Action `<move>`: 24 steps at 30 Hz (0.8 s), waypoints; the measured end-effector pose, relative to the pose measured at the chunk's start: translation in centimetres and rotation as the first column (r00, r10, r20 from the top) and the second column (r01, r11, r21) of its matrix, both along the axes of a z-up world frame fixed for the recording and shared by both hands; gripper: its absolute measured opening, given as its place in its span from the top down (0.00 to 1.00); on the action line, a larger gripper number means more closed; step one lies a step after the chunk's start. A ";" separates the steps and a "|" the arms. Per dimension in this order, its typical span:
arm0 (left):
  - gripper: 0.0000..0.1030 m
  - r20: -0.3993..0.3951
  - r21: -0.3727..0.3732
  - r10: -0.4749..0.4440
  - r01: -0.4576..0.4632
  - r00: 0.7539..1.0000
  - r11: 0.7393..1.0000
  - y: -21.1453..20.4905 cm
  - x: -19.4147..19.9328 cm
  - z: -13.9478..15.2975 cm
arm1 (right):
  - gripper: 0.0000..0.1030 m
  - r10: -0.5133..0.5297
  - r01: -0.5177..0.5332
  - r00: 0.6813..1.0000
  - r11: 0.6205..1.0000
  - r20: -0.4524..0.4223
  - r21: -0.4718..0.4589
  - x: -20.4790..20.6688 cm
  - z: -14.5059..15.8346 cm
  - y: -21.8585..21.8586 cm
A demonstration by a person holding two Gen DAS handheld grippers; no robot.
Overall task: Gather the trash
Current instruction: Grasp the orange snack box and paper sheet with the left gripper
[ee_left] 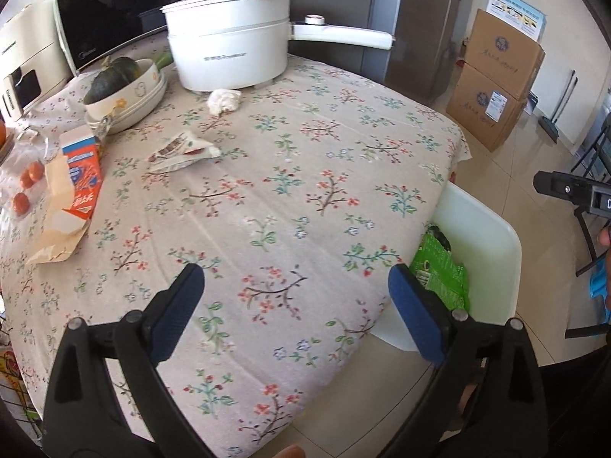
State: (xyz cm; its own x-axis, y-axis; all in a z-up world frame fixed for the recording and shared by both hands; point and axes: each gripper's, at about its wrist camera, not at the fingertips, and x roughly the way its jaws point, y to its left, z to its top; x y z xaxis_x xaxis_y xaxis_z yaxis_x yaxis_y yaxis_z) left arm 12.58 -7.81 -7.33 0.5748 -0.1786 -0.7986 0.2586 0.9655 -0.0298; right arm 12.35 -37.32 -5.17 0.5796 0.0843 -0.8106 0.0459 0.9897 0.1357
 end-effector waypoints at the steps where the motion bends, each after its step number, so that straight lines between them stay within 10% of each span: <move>1: 0.06 -0.002 0.001 0.019 -0.019 1.000 1.000 0.9 0.0 0.1 | 0.21 0.007 -0.007 1.000 1.000 0.001 -0.012 0.2 0.1 0.6; 12: 0.06 0.001 0.024 0.230 -0.230 0.973 0.973 11.1 1.1 0.6 | 0.18 0.121 -0.119 0.992 0.988 0.019 -0.103 3.0 1.1 9.1; 24: 0.06 0.062 0.266 0.327 -0.332 0.943 0.905 20.4 4.6 -3.9 | 0.18 0.209 -0.210 0.978 0.970 -0.019 -0.126 5.1 -0.1 15.4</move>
State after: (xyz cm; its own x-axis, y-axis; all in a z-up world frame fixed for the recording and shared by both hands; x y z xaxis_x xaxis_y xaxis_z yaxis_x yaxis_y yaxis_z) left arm 17.13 12.54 -11.20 0.5760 0.2434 -0.7804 -0.0773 0.9666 0.2444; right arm 17.41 -21.88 -5.28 0.5553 0.1000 -0.8256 -0.1639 0.9864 0.0092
